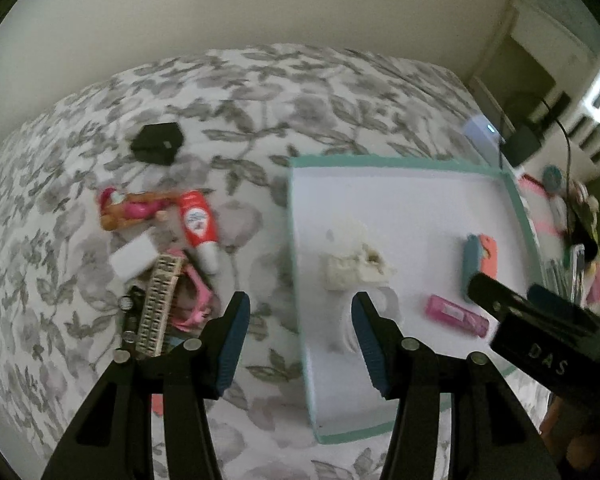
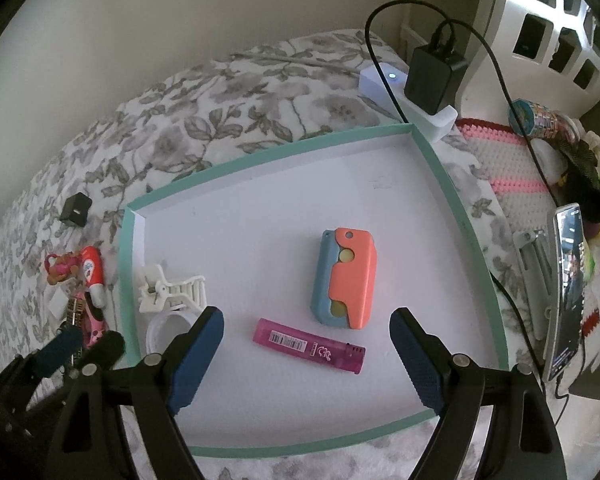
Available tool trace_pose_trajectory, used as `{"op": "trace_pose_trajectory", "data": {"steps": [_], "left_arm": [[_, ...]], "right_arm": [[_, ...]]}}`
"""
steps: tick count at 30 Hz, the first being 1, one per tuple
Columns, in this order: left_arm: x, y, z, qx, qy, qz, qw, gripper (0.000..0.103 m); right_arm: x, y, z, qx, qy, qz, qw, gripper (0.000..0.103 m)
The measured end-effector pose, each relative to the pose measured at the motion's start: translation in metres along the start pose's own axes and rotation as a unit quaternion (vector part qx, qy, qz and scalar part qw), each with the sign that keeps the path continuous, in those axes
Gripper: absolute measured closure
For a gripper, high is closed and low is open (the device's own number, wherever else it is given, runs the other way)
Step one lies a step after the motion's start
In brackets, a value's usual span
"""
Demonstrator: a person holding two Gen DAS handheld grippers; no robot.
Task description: Organize rigid objects
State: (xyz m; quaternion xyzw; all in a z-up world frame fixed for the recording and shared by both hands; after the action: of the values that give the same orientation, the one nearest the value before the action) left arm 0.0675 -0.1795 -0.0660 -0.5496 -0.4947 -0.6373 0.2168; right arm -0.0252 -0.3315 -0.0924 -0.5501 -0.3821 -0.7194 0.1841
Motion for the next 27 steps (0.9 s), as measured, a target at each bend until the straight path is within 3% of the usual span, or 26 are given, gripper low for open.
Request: {"op": "trace_pose_trajectory", "data": {"steps": [4,6,10,12,15,18,27], "left_arm": [[0.006,0.008,0.021,0.028,0.012,-0.014,0.9994,0.048],[0.008,0.01,0.03,0.04,0.016,-0.018,0.9989,0.034],[0.011,0.014,0.046,0.058,0.026,-0.027,0.9976,0.027],[0.011,0.015,0.052,0.065,0.028,-0.028,0.9971,0.014],[0.012,0.015,0.056,0.074,0.03,-0.03,0.9964,0.014],[0.013,0.016,0.059,0.075,0.033,-0.035,0.996,0.01],[0.023,0.024,0.069,0.077,0.039,-0.07,0.9938,0.007]], "right_arm": [[0.0,0.0,0.003,0.009,-0.001,0.0,1.0,0.016],[0.001,0.0,0.005,0.014,-0.002,-0.001,1.0,0.016],[0.001,-0.001,0.008,0.018,-0.009,-0.003,1.0,0.016],[0.001,-0.001,0.009,0.019,-0.009,-0.004,1.0,0.016],[0.002,0.0,0.011,0.021,-0.003,-0.01,1.0,0.013],[0.003,0.001,0.015,0.026,-0.001,-0.02,0.999,0.0],[0.01,0.004,0.024,0.029,0.01,-0.037,0.999,0.0]]}}
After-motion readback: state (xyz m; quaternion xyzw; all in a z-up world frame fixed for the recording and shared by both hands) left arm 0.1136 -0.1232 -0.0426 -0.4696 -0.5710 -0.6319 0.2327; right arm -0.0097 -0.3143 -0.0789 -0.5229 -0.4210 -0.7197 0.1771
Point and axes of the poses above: each gripper's, at about its wrist camera, not at the fingertips, and x roughly against the way its jaws point, z to its left, y to its top, the point moved 6 cm from there along -x, roughly the way its jaws point, and after that the axes turned 2 degrees about -z, right-handed, at the moved point
